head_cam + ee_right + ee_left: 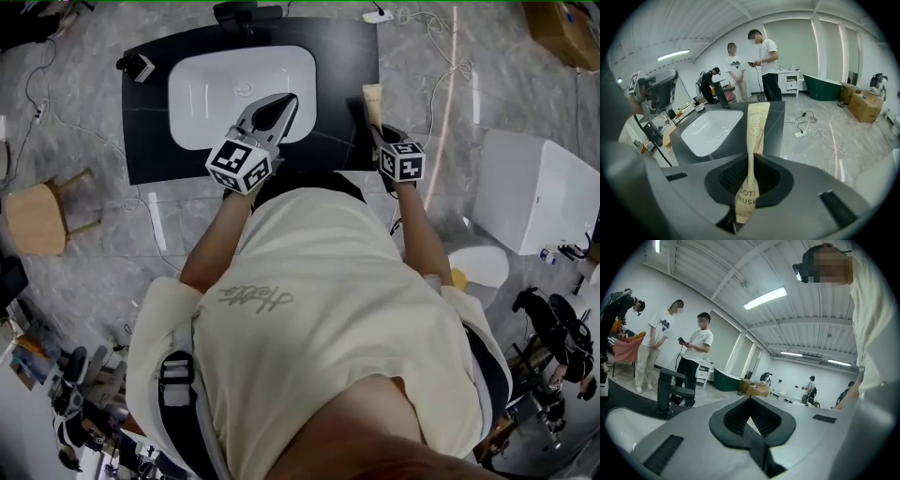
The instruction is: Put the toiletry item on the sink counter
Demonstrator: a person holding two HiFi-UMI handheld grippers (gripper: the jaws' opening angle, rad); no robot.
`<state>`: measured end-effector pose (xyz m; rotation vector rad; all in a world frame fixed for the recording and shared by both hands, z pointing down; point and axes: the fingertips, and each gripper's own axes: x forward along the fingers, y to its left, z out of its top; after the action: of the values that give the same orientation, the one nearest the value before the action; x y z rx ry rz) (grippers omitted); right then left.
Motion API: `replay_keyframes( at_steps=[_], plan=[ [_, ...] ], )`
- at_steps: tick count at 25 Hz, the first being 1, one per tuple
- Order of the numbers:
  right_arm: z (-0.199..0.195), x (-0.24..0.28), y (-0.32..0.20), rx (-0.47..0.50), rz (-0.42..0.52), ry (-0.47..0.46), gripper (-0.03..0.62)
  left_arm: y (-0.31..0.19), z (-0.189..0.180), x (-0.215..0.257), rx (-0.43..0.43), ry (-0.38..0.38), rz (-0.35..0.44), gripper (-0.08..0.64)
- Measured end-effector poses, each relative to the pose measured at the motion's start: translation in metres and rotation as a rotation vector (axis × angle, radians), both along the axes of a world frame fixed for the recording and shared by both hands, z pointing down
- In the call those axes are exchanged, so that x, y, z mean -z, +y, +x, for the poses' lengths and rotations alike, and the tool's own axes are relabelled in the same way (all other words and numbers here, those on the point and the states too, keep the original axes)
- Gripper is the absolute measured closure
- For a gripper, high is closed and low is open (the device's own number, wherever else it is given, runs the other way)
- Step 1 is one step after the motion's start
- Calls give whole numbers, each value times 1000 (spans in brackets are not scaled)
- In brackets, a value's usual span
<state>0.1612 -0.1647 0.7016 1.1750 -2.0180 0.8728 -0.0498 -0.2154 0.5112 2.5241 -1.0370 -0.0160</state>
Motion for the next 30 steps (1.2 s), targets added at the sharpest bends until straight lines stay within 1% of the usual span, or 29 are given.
replay_keyframes(
  at_steps=[4,13,18,25,30],
  plan=[
    [-5,-30,-15,5,-60,44,566,-15,-11,-14,2,-3,-13,557],
    [3,-44,-19,-15,-146,101,565,-13,-17,-2,17,-8,-21,557],
    [1,-51,-26,-8,-165,138,565,-10,-21,-4,17,-9,-33,557],
    [3,-54,-30,-26,-192,143,557,-13,-23,-5,25,-11,-38,557],
    [2,-54,-35,-26,-190,129,554,-13,-21,-6,25,-10,-43,557]
  ],
)
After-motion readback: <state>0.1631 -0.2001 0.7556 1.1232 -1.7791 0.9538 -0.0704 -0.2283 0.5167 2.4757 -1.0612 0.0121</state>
